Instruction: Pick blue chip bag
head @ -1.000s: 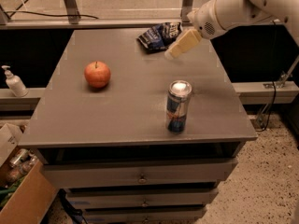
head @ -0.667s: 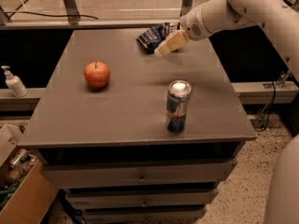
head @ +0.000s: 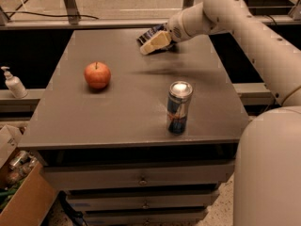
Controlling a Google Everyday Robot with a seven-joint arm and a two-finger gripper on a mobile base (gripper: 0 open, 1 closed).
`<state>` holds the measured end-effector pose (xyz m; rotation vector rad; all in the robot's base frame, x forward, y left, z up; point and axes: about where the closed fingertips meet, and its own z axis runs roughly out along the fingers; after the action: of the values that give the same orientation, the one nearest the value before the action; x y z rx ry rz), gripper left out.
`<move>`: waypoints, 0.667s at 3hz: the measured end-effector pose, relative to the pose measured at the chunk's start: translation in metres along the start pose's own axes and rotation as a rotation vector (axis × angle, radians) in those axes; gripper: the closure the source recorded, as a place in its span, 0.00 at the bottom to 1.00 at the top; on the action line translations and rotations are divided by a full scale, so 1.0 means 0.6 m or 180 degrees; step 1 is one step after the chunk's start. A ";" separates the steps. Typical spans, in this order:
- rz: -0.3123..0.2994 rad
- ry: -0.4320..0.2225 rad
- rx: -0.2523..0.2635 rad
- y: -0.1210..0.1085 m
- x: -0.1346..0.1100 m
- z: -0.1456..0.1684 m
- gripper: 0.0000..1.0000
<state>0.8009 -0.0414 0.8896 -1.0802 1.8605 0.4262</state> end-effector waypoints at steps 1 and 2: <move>-0.0049 -0.0039 0.0107 -0.030 -0.007 0.039 0.00; -0.0108 0.0021 0.0183 -0.046 -0.007 0.070 0.16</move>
Offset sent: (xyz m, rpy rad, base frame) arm 0.0708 0.0166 -0.0197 -0.0801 -0.0741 -0.0584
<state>0.8466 -0.0269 0.8748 -1.0739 1.8465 0.3479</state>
